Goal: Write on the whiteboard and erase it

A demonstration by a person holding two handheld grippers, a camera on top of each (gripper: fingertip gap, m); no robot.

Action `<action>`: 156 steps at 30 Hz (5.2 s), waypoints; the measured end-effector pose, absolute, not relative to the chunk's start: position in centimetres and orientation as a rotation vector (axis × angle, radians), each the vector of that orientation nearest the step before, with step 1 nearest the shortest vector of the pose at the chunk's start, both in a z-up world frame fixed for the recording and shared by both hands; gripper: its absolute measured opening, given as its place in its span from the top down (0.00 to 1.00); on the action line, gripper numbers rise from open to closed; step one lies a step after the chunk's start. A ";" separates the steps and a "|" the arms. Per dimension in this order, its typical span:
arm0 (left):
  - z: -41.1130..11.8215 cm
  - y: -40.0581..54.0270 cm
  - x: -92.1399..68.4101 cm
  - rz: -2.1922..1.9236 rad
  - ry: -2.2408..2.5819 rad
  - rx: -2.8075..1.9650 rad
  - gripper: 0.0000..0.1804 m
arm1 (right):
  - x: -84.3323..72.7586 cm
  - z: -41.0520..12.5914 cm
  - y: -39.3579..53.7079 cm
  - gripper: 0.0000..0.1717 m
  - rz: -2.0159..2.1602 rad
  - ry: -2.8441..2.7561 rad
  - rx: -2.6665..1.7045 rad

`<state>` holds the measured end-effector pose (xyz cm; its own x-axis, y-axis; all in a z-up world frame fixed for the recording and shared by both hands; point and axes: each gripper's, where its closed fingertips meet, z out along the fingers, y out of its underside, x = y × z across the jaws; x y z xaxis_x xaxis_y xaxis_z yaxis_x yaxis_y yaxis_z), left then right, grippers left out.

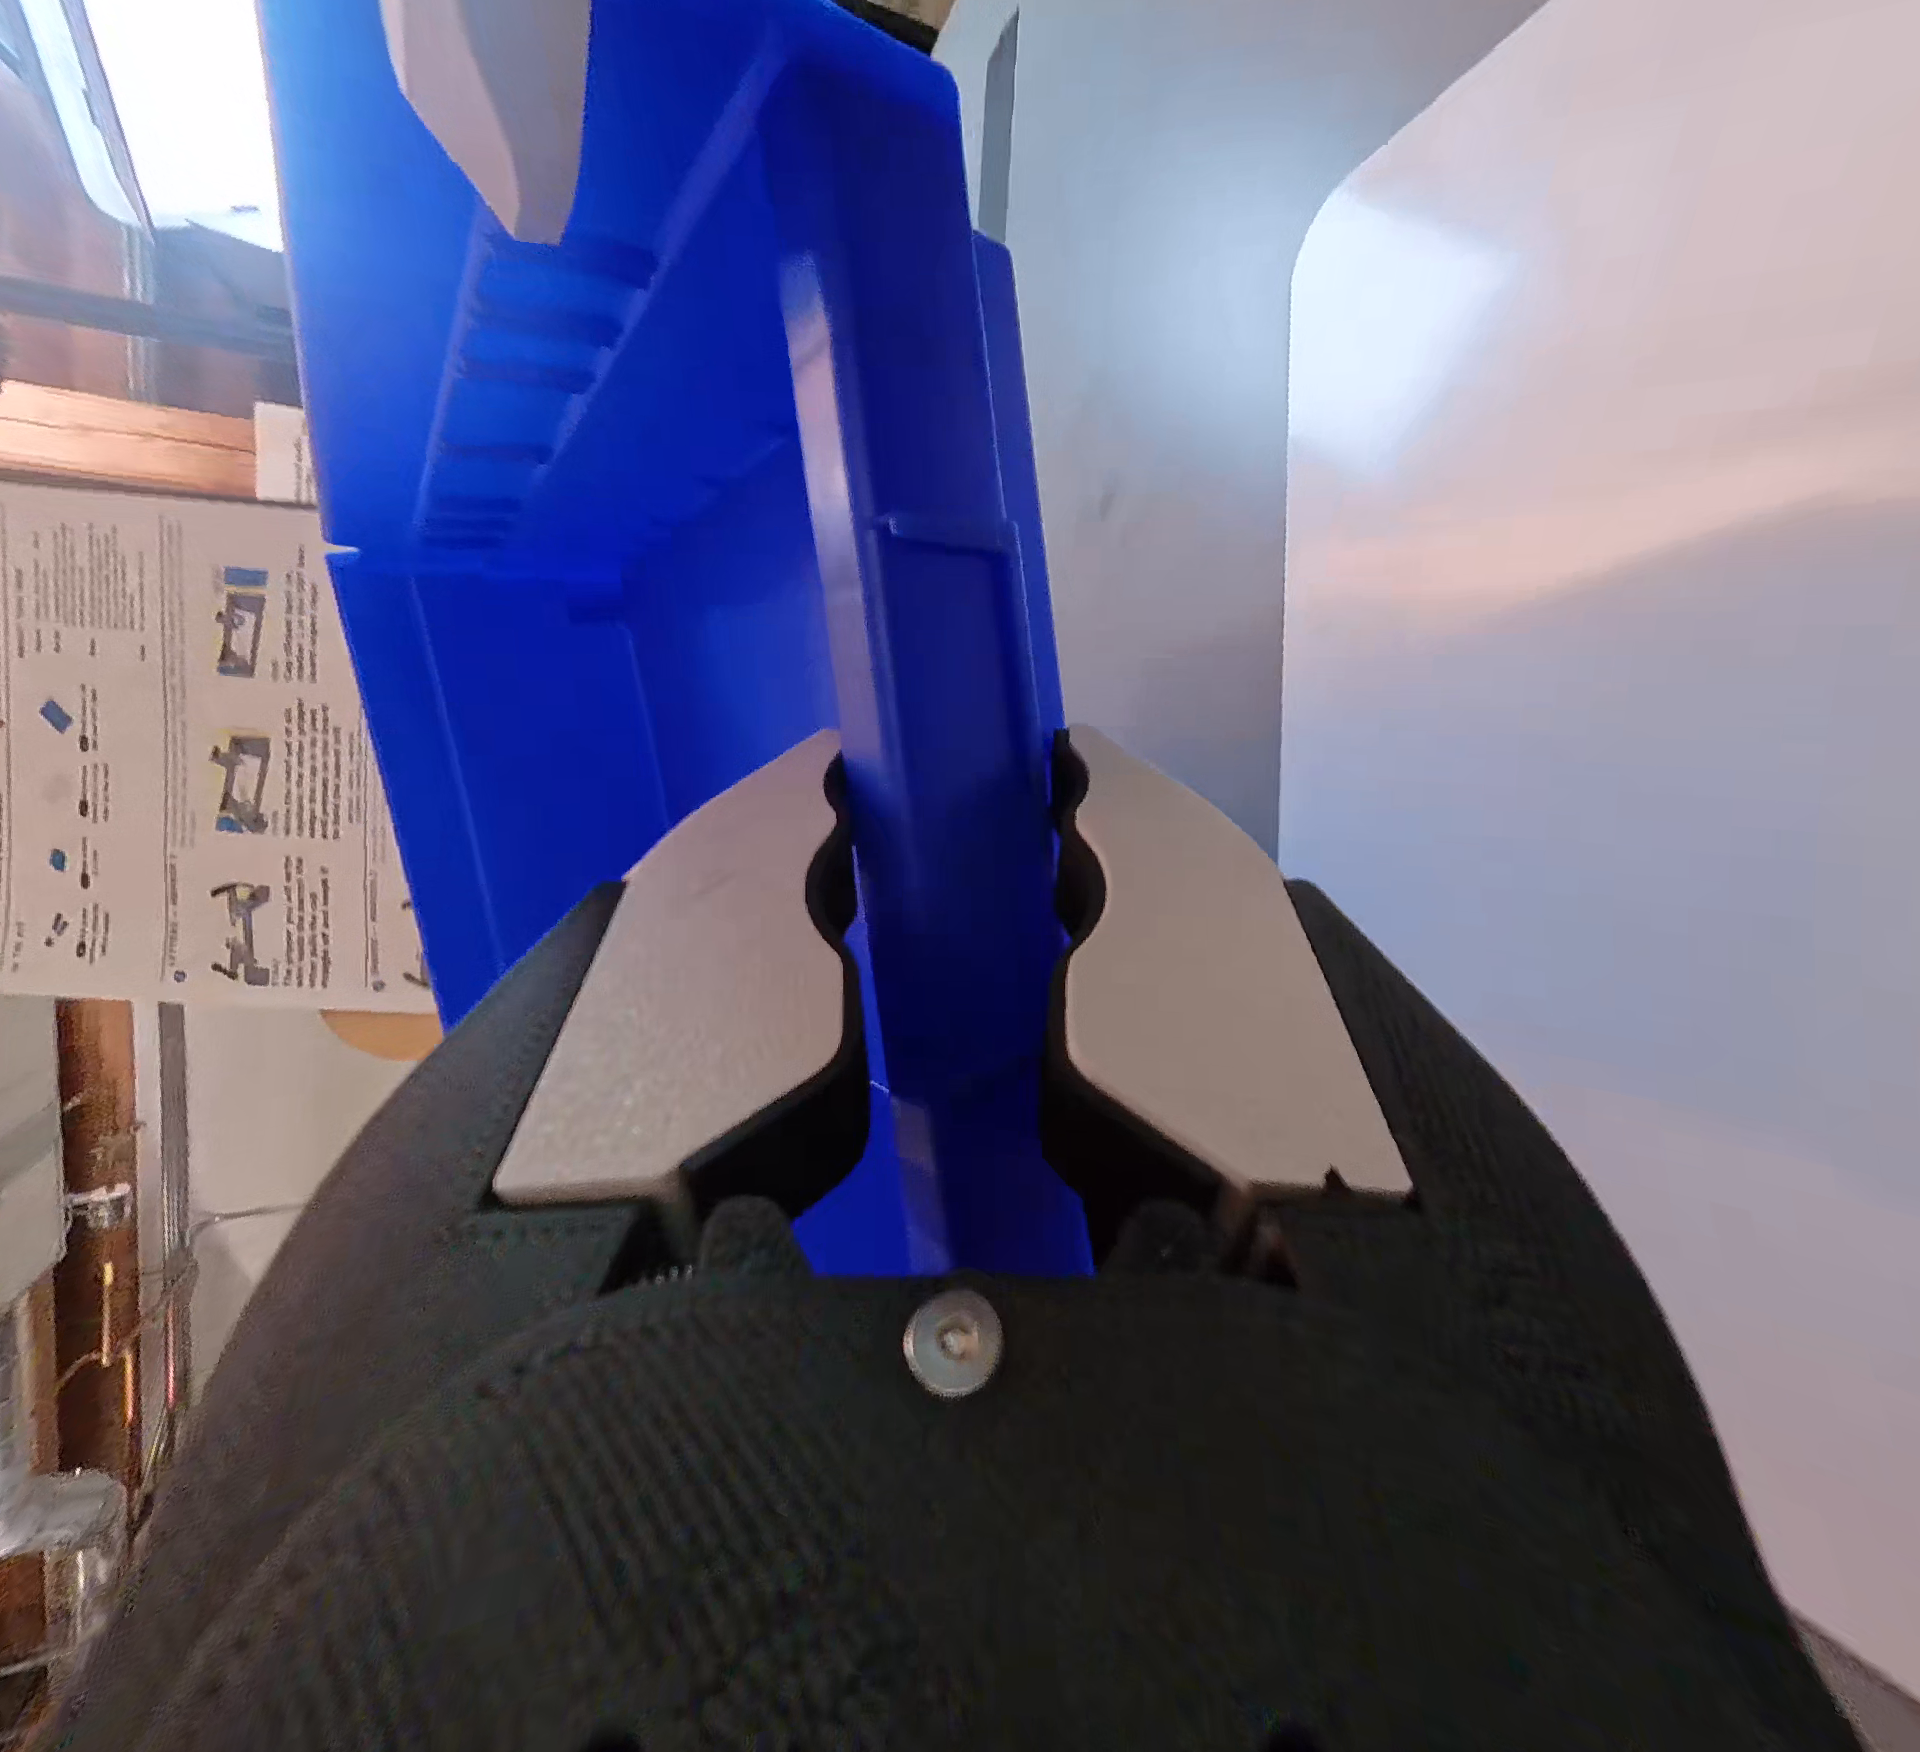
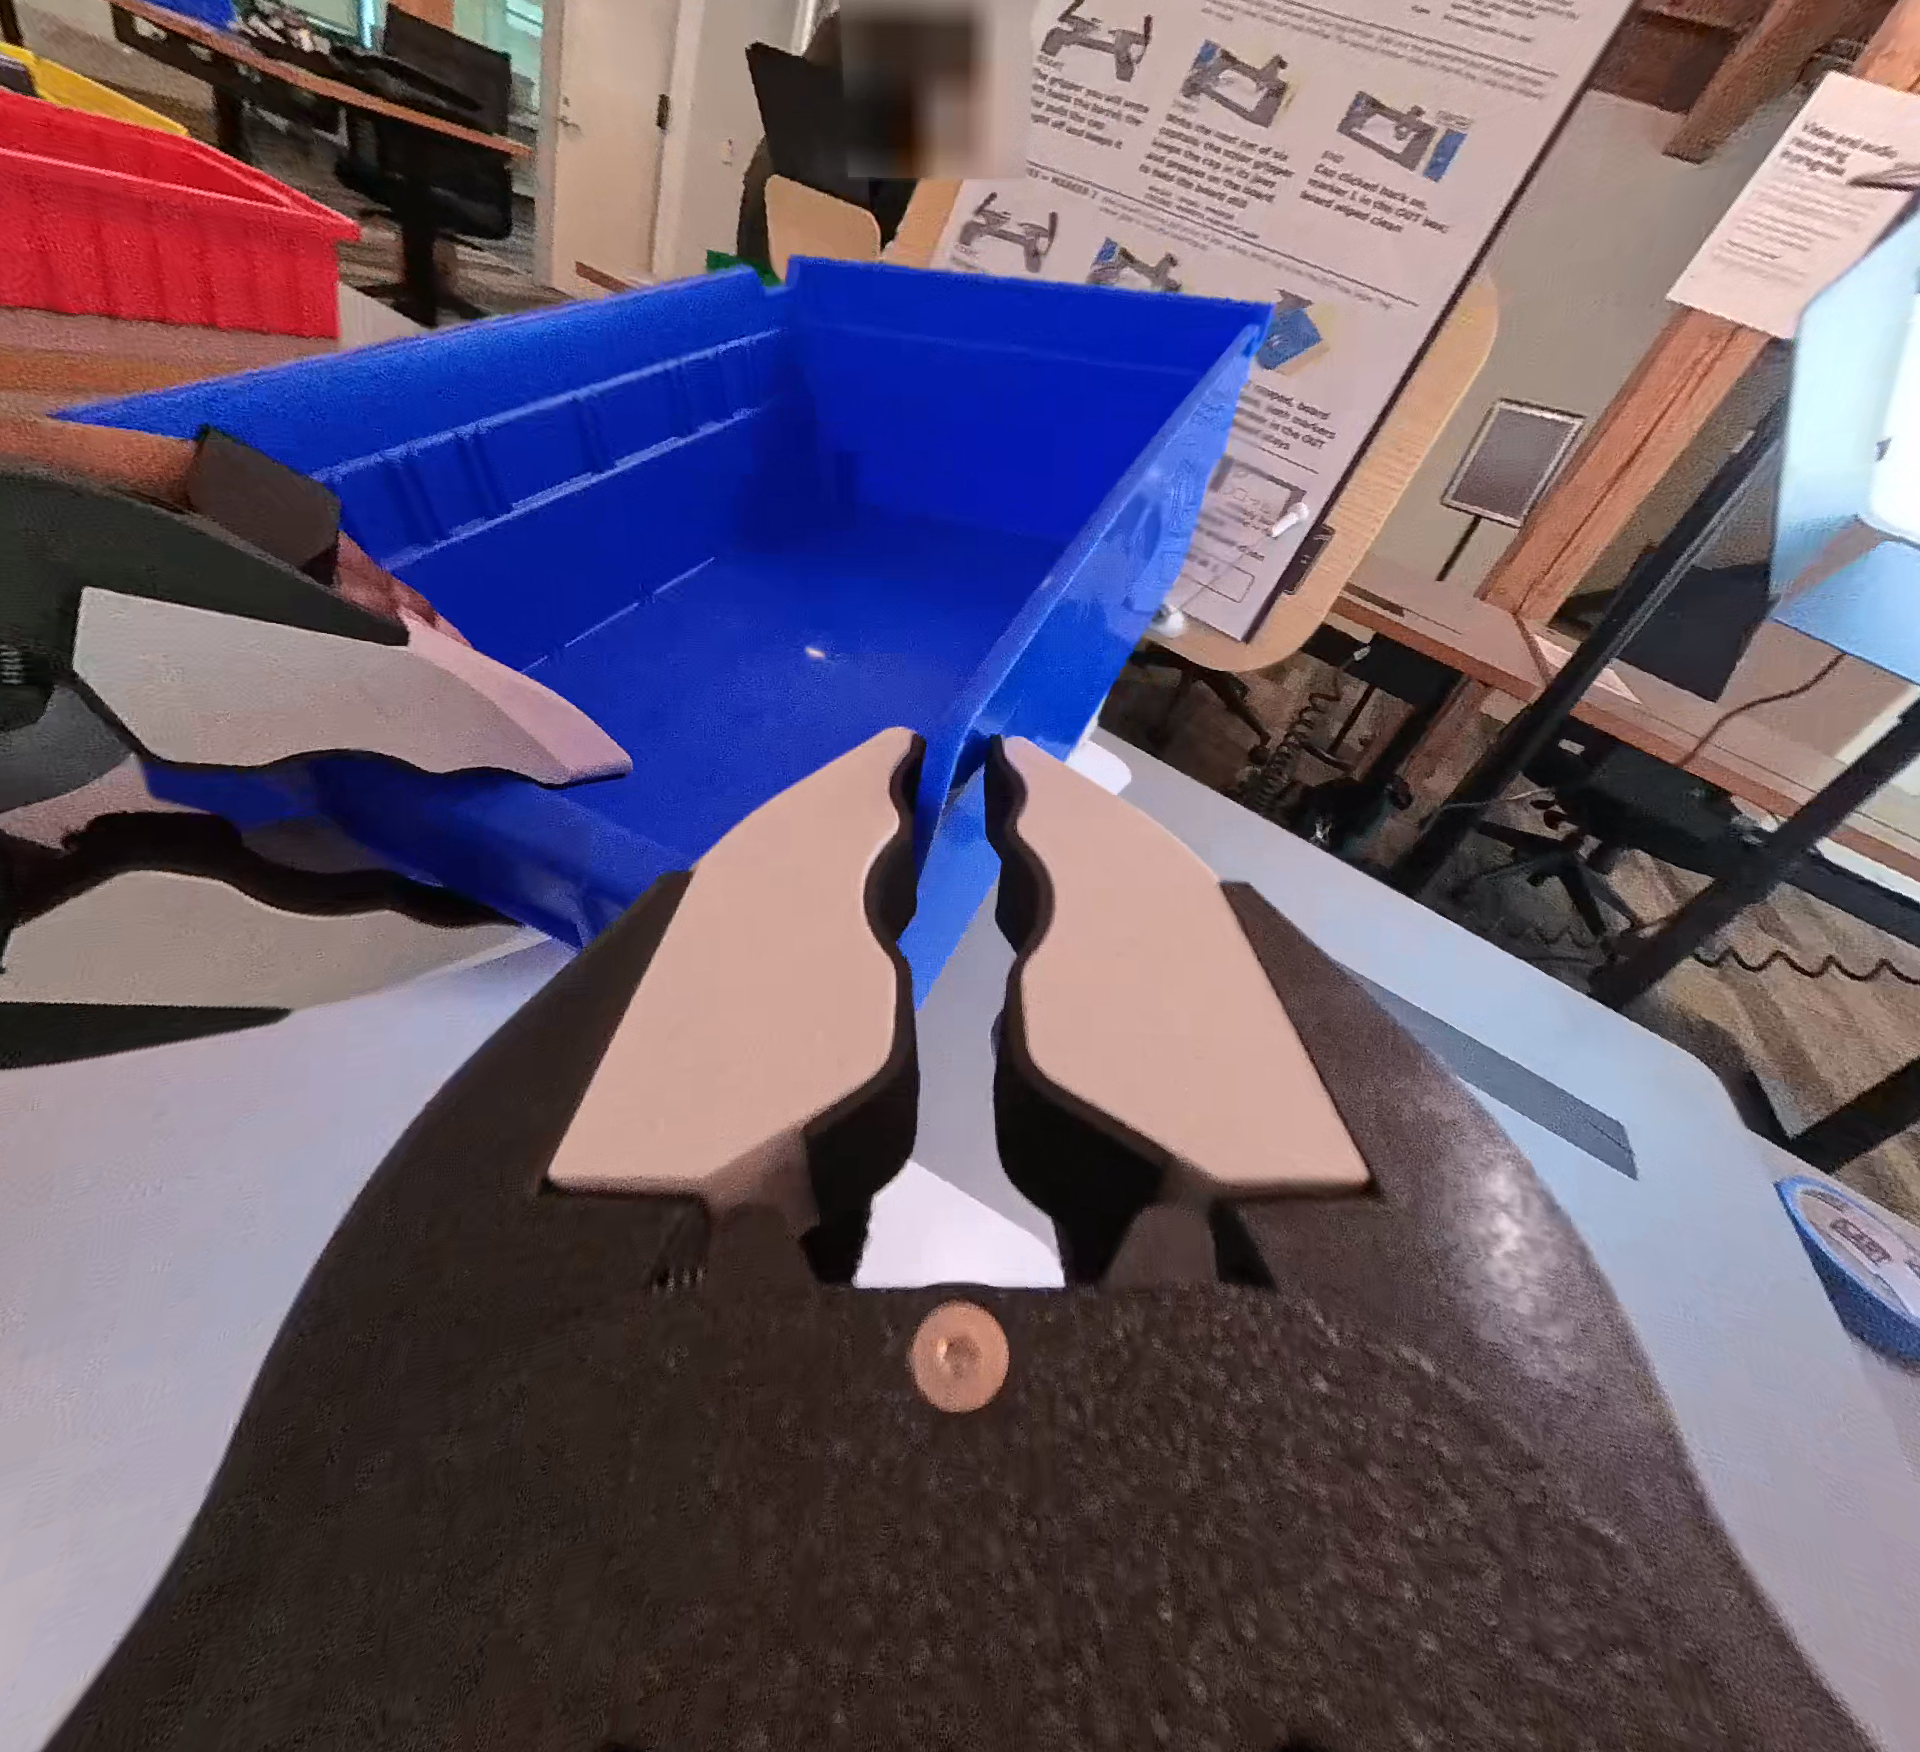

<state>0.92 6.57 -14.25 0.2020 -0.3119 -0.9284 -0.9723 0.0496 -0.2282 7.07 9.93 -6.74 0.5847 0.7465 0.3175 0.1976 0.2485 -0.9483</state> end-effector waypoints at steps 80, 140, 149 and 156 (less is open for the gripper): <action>-26.8 2.2 -29.0 0.683 0.937 -2.273 0.82 | 14.1 -24.0 20.2 0.83 -0.232 -1.294 -1.613; -26.1 1.7 -44.4 0.527 1.245 -3.007 0.79 | 13.0 -20.1 19.9 0.84 0.165 -1.015 -1.524; -24.6 6.9 -41.6 0.509 1.340 -2.550 0.77 | 12.2 -20.8 20.0 0.84 0.163 -1.057 -1.529; -27.3 8.2 -39.6 0.637 1.820 -2.483 0.77 | 12.1 -21.3 19.7 0.84 0.140 -1.103 -1.525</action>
